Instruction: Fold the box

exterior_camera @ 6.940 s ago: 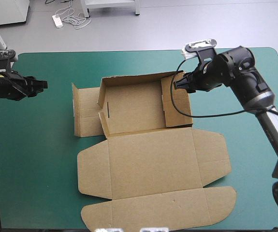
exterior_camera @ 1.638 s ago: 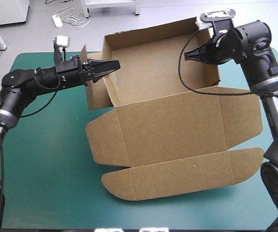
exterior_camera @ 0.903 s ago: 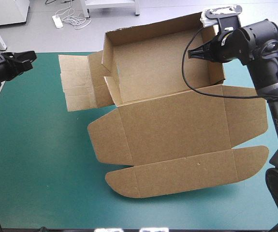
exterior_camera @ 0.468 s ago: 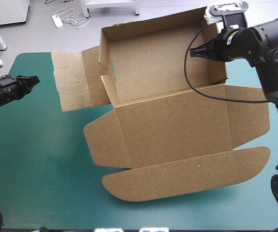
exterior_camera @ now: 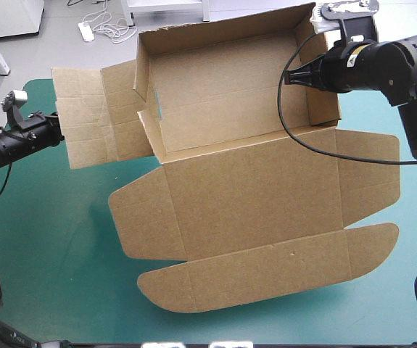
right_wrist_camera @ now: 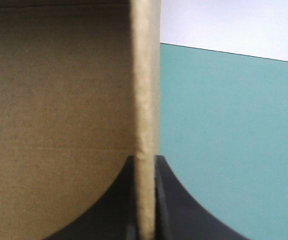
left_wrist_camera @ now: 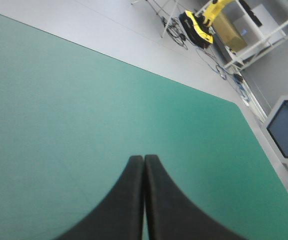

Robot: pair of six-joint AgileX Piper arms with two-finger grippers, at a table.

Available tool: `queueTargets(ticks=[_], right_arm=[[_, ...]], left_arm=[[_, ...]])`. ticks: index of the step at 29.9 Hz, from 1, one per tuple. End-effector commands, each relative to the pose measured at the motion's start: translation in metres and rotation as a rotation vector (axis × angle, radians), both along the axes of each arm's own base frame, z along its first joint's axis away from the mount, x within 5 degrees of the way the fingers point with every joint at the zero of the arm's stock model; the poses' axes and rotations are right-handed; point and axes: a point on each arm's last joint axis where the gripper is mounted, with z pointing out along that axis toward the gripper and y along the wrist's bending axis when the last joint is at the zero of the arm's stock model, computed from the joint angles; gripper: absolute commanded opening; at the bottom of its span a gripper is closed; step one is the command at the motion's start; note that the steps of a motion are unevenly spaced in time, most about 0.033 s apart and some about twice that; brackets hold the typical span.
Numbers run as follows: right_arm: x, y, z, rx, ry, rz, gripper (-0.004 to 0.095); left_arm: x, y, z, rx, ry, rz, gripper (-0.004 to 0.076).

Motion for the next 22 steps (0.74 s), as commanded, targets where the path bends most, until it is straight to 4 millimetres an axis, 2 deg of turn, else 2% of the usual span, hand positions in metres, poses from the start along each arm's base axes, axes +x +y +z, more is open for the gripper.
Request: queueTargets(ticks=[1, 5, 7, 12, 17, 22], right_arm=[[-0.024, -0.005, 0.023, 0.05, -0.072, 0.023, -0.0019], [-0.024, -0.004, 0.023, 0.047, -0.072, 0.036, -0.0019], [-0.024, -0.004, 0.023, 0.048, -0.072, 0.036, -0.0019], [-0.024, -0.005, 0.023, 0.041, -0.075, 0.03, -0.0019], [-0.024, -0.005, 0.023, 0.038, -0.081, 0.026, -0.0019], [-0.023, -0.007, 0.024, 0.031, -0.09, 0.011, -0.0019]], left_arm=[[-0.004, -0.028, 0.031, -0.042, -0.14, -0.105, -0.0009], [-0.003, -0.054, 0.036, -0.067, -0.205, -0.208, -0.0009], [-0.004, -0.062, 0.04, -0.11, -0.227, -0.238, -0.0009], [-0.013, -0.068, 0.053, -0.238, -0.305, -0.346, -0.0009], [-0.018, -0.074, 0.06, -0.246, -0.308, -0.361, -0.0009], [-0.028, -0.089, 0.073, -0.26, -0.33, -0.4, -0.0008]])
